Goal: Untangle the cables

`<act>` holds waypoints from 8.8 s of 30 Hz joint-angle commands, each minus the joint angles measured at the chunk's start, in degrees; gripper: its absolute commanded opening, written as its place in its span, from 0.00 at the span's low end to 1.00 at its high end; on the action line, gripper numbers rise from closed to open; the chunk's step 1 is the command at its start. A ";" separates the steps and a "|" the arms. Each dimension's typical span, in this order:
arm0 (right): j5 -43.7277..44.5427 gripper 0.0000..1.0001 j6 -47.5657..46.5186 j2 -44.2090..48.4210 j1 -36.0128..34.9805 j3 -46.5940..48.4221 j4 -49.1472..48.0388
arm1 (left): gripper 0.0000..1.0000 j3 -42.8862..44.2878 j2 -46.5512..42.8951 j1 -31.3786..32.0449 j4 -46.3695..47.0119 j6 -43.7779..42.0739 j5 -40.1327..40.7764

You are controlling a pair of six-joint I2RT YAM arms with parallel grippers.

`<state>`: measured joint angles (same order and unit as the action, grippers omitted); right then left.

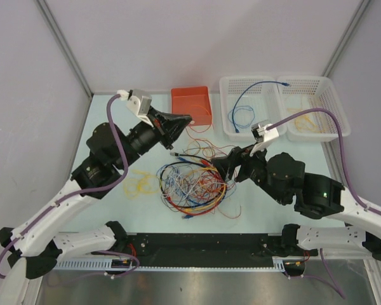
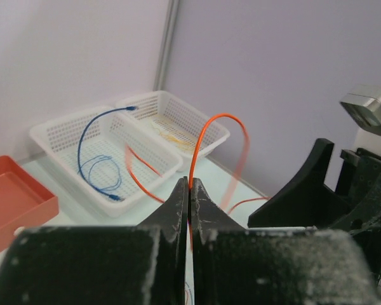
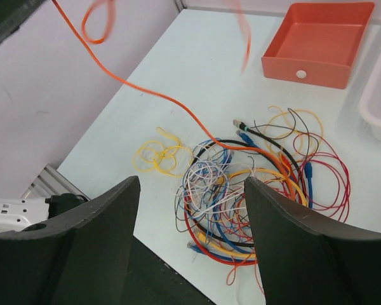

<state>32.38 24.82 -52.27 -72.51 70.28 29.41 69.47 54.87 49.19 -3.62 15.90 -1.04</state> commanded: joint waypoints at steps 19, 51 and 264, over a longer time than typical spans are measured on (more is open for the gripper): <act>7.96 0.67 6.65 11.92 0.26 -13.41 6.10 | 0.00 34.40 37.02 -20.53 -21.08 8.44 5.78; -8.91 0.63 6.47 11.84 15.65 -27.13 -5.77 | 0.99 55.61 67.40 -29.33 -7.28 10.55 -1.51; -21.02 0.00 14.20 4.81 33.91 -45.23 -9.72 | 0.00 63.33 36.53 -19.92 -10.97 6.51 -0.11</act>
<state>14.92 37.19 -48.40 -42.28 26.85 18.04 129.27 90.80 30.35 -17.63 23.35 -2.63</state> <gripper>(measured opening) 0.011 0.010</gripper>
